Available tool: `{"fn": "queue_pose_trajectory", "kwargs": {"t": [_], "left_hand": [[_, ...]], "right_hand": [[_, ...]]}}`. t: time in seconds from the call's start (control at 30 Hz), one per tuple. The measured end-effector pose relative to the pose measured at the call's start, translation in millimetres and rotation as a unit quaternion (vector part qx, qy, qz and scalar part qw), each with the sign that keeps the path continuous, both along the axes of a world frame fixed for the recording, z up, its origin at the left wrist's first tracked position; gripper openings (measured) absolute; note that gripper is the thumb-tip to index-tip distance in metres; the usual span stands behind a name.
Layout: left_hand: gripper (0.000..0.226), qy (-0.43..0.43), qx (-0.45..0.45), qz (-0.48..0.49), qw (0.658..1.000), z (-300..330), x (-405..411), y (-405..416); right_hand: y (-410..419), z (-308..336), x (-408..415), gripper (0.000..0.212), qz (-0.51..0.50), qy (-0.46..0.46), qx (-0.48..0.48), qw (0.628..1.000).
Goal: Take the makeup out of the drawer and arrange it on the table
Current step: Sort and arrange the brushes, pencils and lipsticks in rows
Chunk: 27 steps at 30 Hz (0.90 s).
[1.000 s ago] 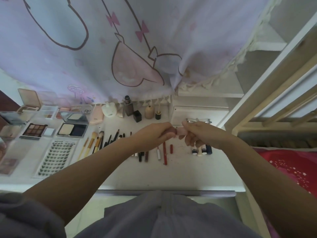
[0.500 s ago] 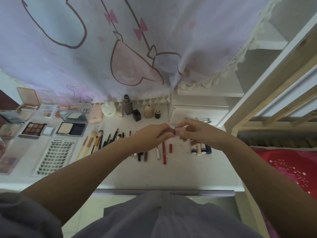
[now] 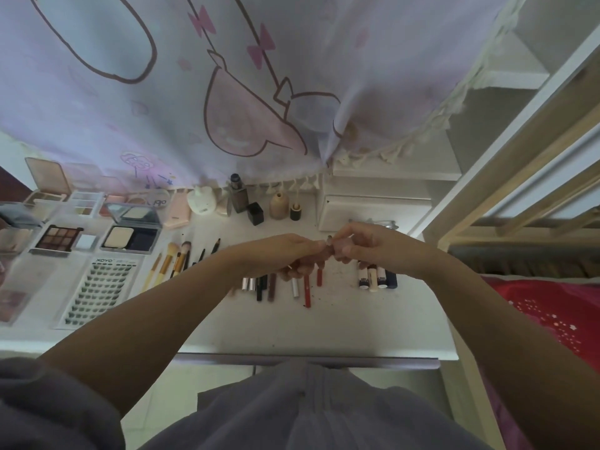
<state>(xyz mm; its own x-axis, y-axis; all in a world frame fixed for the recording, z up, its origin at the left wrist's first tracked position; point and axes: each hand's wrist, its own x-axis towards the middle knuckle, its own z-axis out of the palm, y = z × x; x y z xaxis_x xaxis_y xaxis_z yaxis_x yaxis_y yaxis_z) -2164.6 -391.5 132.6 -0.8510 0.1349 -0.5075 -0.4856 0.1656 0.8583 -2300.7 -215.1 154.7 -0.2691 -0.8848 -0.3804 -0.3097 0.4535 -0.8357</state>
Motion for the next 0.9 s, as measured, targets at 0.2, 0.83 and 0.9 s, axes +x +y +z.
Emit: {"fn": "queue_pose_trajectory", "kwargs": {"t": [0.2,0.83,0.9], "left_hand": [[0.039,-0.098,0.205,0.052,0.972,-23.6,6.7,-9.6],[0.023,0.076,-0.431,0.213,0.873,-113.8,-44.6,78.8],[0.026,0.064,-0.467,0.204,0.858,-121.9,-47.6,77.5]], "right_hand": [[22.8,-12.3,-21.8,0.019,-0.058,-0.038,0.021,0.997],[18.2,-117.1,-13.3,0.015,-0.261,0.062,0.003,0.963],[7.9,-126.5,-8.9,0.019,-0.273,0.066,0.022,0.959]]}}
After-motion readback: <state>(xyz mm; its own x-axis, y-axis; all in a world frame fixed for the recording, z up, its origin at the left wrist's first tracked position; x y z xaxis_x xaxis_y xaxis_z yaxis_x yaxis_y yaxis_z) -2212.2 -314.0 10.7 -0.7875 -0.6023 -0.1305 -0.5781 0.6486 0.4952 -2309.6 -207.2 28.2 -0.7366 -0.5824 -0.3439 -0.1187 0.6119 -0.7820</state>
